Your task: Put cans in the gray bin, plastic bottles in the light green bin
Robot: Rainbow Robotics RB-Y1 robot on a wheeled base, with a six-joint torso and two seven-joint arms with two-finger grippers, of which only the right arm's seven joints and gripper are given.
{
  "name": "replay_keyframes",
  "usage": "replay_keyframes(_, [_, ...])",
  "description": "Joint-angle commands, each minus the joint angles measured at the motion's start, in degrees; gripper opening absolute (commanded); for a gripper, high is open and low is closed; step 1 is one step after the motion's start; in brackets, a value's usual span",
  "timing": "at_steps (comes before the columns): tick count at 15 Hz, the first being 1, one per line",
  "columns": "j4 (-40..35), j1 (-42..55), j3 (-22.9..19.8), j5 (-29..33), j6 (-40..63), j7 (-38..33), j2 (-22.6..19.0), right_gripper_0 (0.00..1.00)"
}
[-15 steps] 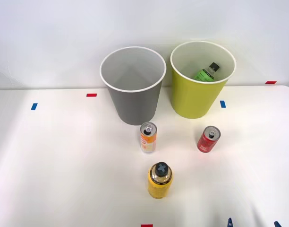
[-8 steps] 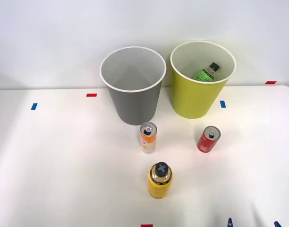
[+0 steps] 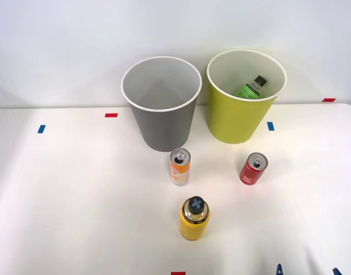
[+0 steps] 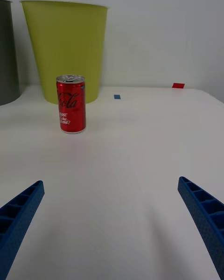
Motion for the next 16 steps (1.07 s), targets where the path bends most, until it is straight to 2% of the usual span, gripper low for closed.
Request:
replay_keyframes(1, [0.00, 0.00, 0.00, 0.00, 0.00, 0.00, 0.00, 1.00])
replay_keyframes(16, [0.00, 0.00, 0.00, 0.00, 0.00, 0.00, 0.00, 1.00])
